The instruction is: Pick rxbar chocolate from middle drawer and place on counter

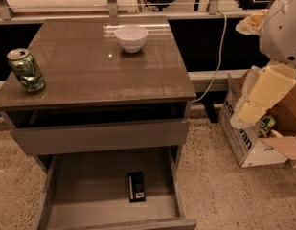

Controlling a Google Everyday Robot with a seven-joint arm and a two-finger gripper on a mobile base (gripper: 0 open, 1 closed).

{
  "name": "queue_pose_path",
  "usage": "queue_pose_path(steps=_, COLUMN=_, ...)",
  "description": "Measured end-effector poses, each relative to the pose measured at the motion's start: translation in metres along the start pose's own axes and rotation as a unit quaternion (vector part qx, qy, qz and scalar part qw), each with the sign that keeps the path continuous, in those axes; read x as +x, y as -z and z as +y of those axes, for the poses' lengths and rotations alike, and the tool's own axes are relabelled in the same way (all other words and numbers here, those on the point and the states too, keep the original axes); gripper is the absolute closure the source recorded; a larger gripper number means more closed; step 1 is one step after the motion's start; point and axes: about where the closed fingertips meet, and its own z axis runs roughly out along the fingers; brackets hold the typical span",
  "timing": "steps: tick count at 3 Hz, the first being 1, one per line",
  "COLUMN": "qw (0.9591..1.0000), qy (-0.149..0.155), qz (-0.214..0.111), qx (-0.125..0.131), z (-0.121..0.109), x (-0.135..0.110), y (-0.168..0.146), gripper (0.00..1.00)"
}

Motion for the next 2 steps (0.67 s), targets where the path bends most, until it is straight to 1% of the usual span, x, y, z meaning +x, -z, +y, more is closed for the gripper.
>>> queue_pose_path(steps=1, qw=1.0000, qy=0.000, qz=0.000, qx=0.000, z=0.000, x=0.000, y=0.000, gripper=0.00)
queue_pose_path(steps=2, qw=0.9993, qy=0.008, qz=-0.026, qx=-0.027, z=0.001, x=-0.008, y=-0.039, gripper=0.00)
